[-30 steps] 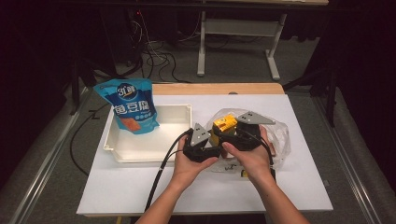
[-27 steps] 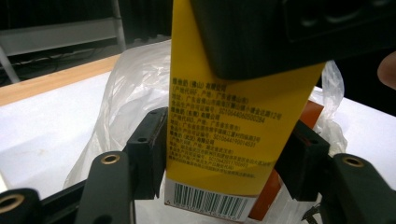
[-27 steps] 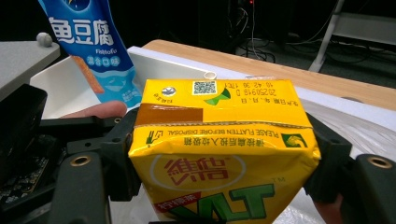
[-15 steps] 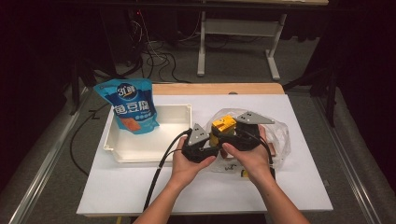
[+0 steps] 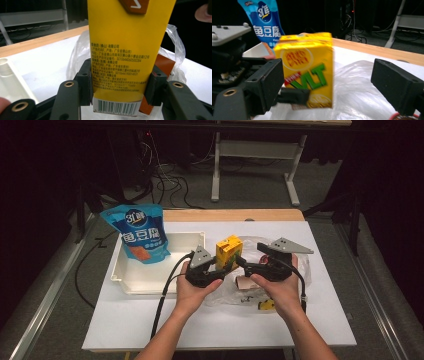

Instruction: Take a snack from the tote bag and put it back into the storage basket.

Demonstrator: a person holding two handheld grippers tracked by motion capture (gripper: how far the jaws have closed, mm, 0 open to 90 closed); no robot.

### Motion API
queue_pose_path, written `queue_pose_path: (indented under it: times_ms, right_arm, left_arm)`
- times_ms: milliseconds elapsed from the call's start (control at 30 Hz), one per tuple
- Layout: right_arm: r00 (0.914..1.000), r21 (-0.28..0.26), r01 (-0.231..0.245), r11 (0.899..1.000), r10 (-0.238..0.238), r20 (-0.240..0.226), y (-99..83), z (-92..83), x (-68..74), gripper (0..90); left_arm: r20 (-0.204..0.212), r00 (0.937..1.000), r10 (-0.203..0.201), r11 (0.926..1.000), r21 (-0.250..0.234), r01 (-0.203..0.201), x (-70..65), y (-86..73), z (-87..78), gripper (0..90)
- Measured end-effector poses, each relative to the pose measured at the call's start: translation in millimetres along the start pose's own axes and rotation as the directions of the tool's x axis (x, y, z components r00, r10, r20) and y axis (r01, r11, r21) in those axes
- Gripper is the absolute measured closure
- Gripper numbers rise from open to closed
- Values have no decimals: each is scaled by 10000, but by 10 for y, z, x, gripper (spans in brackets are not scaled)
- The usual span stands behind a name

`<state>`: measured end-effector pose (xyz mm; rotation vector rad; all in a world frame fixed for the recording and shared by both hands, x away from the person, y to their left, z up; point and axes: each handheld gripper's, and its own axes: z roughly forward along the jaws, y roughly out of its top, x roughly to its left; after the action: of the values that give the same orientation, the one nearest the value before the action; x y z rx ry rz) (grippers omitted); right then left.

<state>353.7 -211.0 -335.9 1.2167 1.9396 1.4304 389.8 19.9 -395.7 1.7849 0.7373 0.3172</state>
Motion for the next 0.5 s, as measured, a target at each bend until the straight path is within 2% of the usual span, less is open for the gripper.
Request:
queue_pose_path:
  times_ms: [167,433,500]
  right_arm:
    - [9997,18,-112,9999,112,228,-70,-57,-99,118]
    - [9983,375,-253,9990,233,536,-239,-115,-248,122]
    - [9971,446,-296,9986,264,710,-294,-171,-331,122]
  left_arm:
    - [-163,9999,-47,9999,-137,45,58,19,-76,518]
    - [-358,9992,-157,9993,-342,145,164,51,-205,517]
    - [-480,9986,-214,9991,-383,195,220,58,-261,517]
